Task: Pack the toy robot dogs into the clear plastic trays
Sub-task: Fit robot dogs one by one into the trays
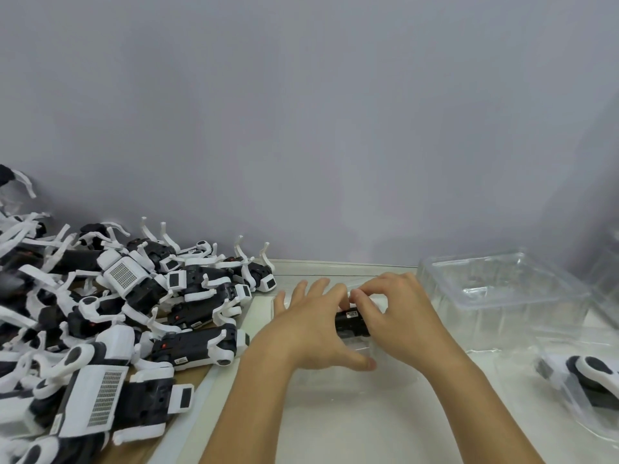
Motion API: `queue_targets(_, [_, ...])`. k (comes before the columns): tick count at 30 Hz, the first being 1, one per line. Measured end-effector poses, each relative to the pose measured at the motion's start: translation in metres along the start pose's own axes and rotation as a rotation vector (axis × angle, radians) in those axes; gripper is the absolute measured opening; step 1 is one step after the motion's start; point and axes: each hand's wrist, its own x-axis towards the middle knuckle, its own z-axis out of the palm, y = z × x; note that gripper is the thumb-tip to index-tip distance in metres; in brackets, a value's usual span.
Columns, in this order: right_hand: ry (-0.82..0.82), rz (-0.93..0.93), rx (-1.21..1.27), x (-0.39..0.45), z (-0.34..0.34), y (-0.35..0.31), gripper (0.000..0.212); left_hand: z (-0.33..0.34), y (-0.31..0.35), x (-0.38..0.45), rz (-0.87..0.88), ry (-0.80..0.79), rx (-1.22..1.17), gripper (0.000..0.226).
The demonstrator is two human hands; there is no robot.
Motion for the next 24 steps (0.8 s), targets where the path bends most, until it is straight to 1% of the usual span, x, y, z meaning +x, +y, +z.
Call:
queue_targets(3, [0.012,-0.003,0.033,0.003,0.002,0.003,0.029,0.009,-0.004,-0.002,0.055,0.118,-0.018,0.061])
queue_targets(6, [0.019,-0.018,0.052,0.005,0.003,0.004,0.031,0.009,-0.007,-0.002,0.059,0.125,-0.021,0.068])
queue_targets(11, [0.106,-0.004,0.051,0.006,0.003,0.006,0.015,0.01,-0.004,-0.001,0.067,0.182,-0.026,0.072])
queue_targets(17, [0.018,0.068,0.028,0.003,-0.001,0.006,0.01,0.012,-0.004,0.001,0.005,0.121,-0.033,0.074])
queue_targets(24, [-0.008,0.071,-0.017,0.005,-0.006,0.008,0.005,0.01,-0.005,-0.001,0.026,0.115,-0.039,0.068])
